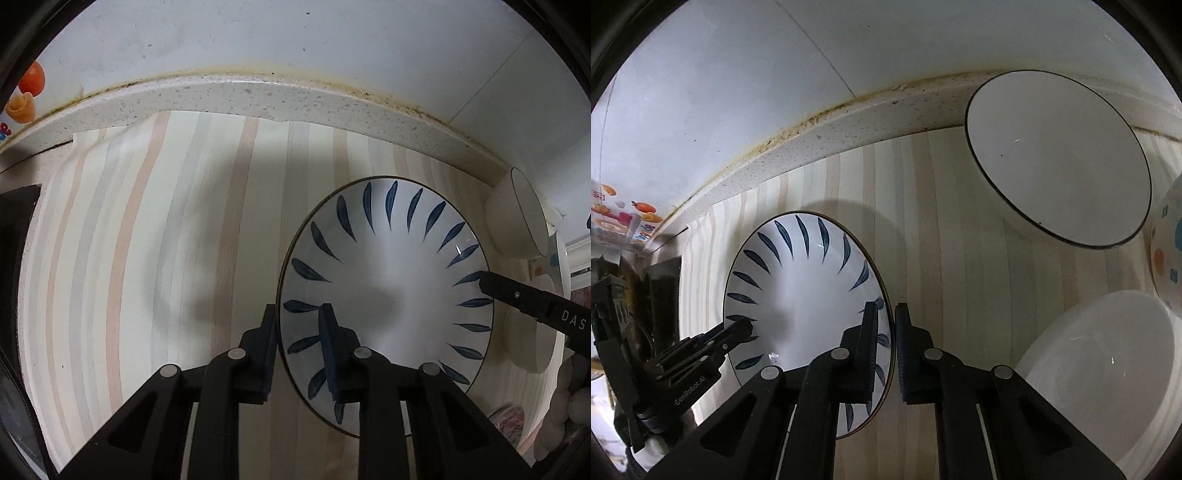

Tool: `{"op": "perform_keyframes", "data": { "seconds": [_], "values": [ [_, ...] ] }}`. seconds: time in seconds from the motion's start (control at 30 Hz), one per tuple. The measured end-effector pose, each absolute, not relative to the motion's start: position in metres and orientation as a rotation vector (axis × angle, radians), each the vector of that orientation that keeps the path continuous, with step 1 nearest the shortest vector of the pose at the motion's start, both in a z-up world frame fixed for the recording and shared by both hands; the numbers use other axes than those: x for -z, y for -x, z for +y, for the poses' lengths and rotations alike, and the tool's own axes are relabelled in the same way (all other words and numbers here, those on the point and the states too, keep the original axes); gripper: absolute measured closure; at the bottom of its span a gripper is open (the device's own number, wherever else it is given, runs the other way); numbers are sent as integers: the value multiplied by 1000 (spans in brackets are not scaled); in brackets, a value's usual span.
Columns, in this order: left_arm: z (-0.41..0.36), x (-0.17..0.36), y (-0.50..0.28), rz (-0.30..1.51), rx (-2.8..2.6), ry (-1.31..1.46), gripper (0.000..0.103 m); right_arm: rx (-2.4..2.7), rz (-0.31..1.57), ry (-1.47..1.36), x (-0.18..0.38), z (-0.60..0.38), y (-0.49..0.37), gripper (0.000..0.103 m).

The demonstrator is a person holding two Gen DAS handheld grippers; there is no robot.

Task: Organize plates and bowls
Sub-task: 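Grasp the rim of the blue-striped white plate with both grippers, then lower the blue-striped plate onto the pink-flower plate with both grippers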

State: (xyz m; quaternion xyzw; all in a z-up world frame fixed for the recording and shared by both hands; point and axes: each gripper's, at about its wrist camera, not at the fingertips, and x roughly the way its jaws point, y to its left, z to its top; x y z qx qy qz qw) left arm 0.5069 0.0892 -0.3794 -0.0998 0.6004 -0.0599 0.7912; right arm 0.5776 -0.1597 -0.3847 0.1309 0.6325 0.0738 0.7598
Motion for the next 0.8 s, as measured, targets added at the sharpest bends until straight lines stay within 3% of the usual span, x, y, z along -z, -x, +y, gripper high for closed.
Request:
{"op": "perform_keyframes", "data": {
  "seconds": [0.43, 0.8],
  "values": [
    [68, 309, -468, 1199, 143, 176, 84, -212, 1318, -298, 340, -179, -540, 92],
    [32, 270, -401, 1149, 181, 167, 84, -239, 1227, -277, 275, -220, -457, 92]
  ]
}}
